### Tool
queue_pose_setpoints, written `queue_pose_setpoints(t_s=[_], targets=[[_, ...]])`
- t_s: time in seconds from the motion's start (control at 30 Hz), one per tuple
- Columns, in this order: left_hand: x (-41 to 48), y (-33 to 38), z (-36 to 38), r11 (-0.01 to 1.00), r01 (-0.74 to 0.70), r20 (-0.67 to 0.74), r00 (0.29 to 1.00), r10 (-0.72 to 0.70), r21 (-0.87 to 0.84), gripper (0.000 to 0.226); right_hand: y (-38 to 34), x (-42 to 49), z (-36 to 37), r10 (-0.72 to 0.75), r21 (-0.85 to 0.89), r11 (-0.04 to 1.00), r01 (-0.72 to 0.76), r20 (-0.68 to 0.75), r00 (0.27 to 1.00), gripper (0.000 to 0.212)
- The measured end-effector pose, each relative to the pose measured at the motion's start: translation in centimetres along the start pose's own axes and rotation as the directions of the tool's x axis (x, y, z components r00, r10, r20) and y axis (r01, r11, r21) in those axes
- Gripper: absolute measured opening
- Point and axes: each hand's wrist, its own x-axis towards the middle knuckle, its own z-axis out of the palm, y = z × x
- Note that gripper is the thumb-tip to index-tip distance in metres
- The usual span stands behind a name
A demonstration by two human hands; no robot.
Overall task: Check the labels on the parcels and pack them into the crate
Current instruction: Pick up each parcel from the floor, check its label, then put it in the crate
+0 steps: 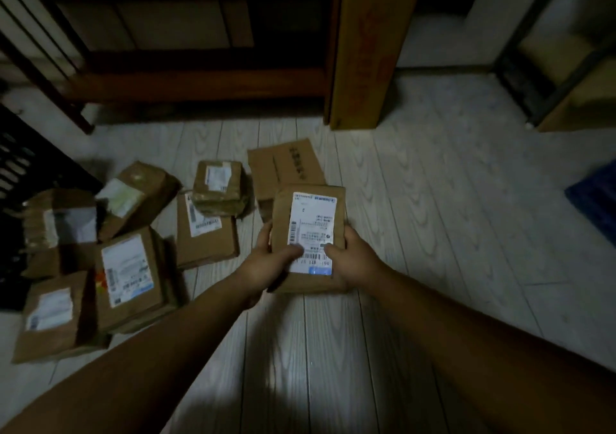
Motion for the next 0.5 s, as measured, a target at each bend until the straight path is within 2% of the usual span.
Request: queue_pose_setpoints(t_s=[0.13, 0.3, 0.5], targets=[[-0.4, 5.3, -2.0, 0.967, -0.243, 0.021, 0.969, 0.245, -0.076, 0.063, -5.8, -0.7, -1.3, -0.165, 0.167, 0.97, 0.175, -0.073, 0.984, 0.046], [-1.8, 9.8, -2.7, 0.861, -0.509, 0.031, 0.86, 0.509, -0.009, 0.059, -10.6, -1.4, -2.3, -0.374, 0.175, 0.901, 0.396, -0.149, 0.916, 0.054], [-4.2, 12.1, -3.6, 0.774, -0.632, 0.076, 0.771, 0.632, -0.028, 0.076, -12.7, -3.6, -3.0, -0.485, 0.167, 0.841, 0.515, -0.193, 0.853, 0.066]])
